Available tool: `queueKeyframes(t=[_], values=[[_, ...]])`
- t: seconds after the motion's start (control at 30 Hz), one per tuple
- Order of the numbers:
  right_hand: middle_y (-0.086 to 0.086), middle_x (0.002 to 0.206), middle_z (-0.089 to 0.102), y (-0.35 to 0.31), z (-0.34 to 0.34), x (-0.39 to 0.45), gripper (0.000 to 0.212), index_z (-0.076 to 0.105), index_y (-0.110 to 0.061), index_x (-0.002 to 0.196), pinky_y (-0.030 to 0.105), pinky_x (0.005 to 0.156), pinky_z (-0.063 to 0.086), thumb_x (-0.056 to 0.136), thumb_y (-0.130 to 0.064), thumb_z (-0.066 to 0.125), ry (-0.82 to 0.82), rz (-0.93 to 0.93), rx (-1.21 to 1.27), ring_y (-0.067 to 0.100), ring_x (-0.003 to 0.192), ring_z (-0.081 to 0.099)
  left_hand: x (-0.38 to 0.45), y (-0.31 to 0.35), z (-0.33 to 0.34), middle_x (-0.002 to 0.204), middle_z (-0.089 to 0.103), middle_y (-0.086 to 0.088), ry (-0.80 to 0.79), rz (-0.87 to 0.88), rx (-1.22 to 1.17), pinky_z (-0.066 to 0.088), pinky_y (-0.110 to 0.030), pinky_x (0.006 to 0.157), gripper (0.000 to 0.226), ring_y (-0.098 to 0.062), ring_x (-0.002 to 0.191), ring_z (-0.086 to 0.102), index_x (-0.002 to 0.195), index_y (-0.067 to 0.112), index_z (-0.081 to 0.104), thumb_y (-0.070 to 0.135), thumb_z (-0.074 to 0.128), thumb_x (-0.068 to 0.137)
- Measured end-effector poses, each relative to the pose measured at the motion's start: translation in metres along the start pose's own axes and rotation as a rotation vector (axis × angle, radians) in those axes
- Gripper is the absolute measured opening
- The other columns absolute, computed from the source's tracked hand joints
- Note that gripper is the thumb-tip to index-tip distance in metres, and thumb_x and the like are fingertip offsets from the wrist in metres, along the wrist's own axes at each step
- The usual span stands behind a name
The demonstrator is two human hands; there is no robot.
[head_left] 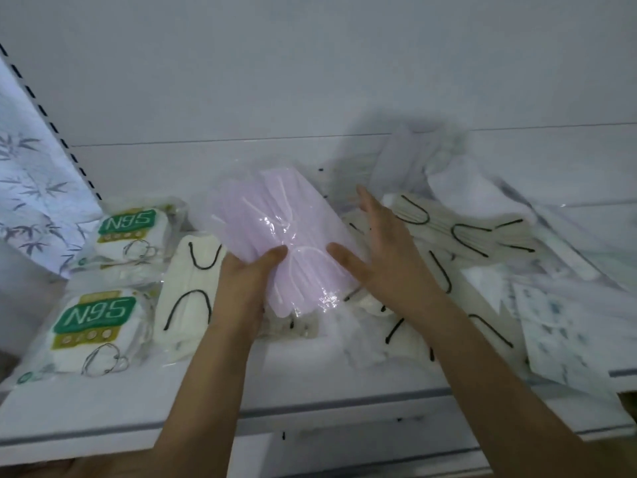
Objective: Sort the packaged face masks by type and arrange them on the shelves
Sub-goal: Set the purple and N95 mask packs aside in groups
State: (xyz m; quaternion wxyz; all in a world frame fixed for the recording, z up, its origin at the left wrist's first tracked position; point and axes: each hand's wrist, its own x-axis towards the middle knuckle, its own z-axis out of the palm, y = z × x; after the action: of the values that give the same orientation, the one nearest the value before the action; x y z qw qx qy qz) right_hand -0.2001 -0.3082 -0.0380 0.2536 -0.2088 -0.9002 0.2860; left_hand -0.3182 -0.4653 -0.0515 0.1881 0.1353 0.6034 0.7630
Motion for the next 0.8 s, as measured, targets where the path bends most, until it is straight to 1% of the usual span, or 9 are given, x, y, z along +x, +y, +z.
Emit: queueKeyframes(t=[0.1,0.23,0.33,0.4,0.5,0.57,0.63,0.73,0.8], values=[[0.006,0.163,-0.015,0.038,-0.017,-0.05,0.124,-0.027,-0.04,0.147,0.059,0.119,0.002,0.061,-0.092,0.045,-0.168,0.212,-0.52,0.034,0.15,-0.007,0.006,-0.002,-0.006,0.114,0.075,-0.009,0.057,-0.007,-0.028,0.06,-0.033,0.082,0.041,-0.025,0.103,0.073,0.128,0.006,0.063,0.004,0.07,0.088],[0.006,0.157,-0.035,0.047,0.006,-0.082,0.127,-0.029,-0.041,0.146,0.06,0.118,-0.002,0.063,-0.085,0.056,-0.26,0.269,-0.49,0.036,0.146,-0.023,0.006,-0.009,0.004,0.111,0.076,-0.008,0.059,-0.022,-0.058,0.059,-0.027,0.072,0.037,-0.022,0.097,0.075,0.127,0.005,0.065,0.004,0.068,0.09],[0.008,0.163,-0.014,0.048,0.021,-0.069,0.114,-0.008,-0.037,0.154,0.061,0.117,0.008,0.068,-0.077,0.056,-0.1,0.285,-0.507,0.04,0.148,-0.005,0.009,-0.012,0.011,0.11,0.076,-0.004,0.068,-0.031,-0.081,0.058,-0.023,0.068,0.038,-0.018,0.096,0.075,0.126,0.006,0.065,0.005,0.069,0.089],[0.011,0.16,0.019,0.056,0.019,-0.055,0.1,0.024,-0.032,0.153,0.058,0.107,0.028,0.068,-0.071,0.061,-0.006,0.283,-0.576,0.042,0.141,0.024,0.01,-0.013,0.01,0.11,0.076,-0.002,0.076,-0.027,-0.066,0.059,-0.025,0.074,0.038,-0.018,0.098,0.074,0.126,0.008,0.065,0.005,0.07,0.089],[0.009,0.126,0.055,0.072,0.011,-0.036,0.061,0.065,-0.024,0.115,0.04,0.074,0.042,0.064,-0.056,0.072,0.108,0.218,-0.641,0.038,0.107,0.052,0.013,-0.013,0.001,0.114,0.075,-0.002,0.079,-0.022,-0.026,0.057,-0.036,0.089,0.041,-0.02,0.103,0.073,0.127,0.011,0.065,0.008,0.072,0.087],[0.011,0.109,0.061,0.078,0.003,-0.025,0.038,0.069,-0.017,0.1,0.033,0.064,0.032,0.073,-0.044,0.073,0.132,0.176,-0.637,0.035,0.094,0.054,0.014,-0.013,-0.006,0.116,0.075,-0.002,0.058,-0.027,0.008,0.056,-0.038,0.091,0.046,-0.021,0.105,0.072,0.129,0.011,0.064,0.011,0.074,0.084],[0.012,0.106,0.063,0.081,-0.009,-0.016,0.03,0.068,-0.013,0.104,0.031,0.063,0.03,0.086,-0.037,0.066,0.159,0.172,-0.618,0.033,0.094,0.055,0.014,-0.012,-0.013,0.115,0.074,-0.003,0.046,-0.039,0.034,0.057,-0.035,0.086,0.044,-0.021,0.103,0.073,0.13,0.01,0.063,0.009,0.072,0.087],[0.013,0.118,0.062,0.097,-0.03,-0.006,0.037,0.063,-0.012,0.122,0.034,0.071,0.041,0.098,-0.036,0.051,0.239,0.246,-0.588,0.032,0.104,0.059,0.012,-0.011,-0.025,0.115,0.075,-0.004,0.047,-0.041,0.056,0.056,-0.037,0.088,0.042,-0.023,0.103,0.072,0.129,0.009,0.064,0.006,0.071,0.087],[0.017,0.113,0.065,0.107,-0.043,-0.003,0.048,0.066,-0.008,0.116,0.034,0.073,0.042,0.096,-0.045,0.042,0.36,0.294,-0.513,0.034,0.1,0.062,0.012,-0.009,-0.032,0.116,0.074,-0.006,0.066,-0.044,0.053,0.056,-0.039,0.091,0.042,-0.024,0.103,0.072,0.129,0.008,0.064,0.005,0.071,0.087]])
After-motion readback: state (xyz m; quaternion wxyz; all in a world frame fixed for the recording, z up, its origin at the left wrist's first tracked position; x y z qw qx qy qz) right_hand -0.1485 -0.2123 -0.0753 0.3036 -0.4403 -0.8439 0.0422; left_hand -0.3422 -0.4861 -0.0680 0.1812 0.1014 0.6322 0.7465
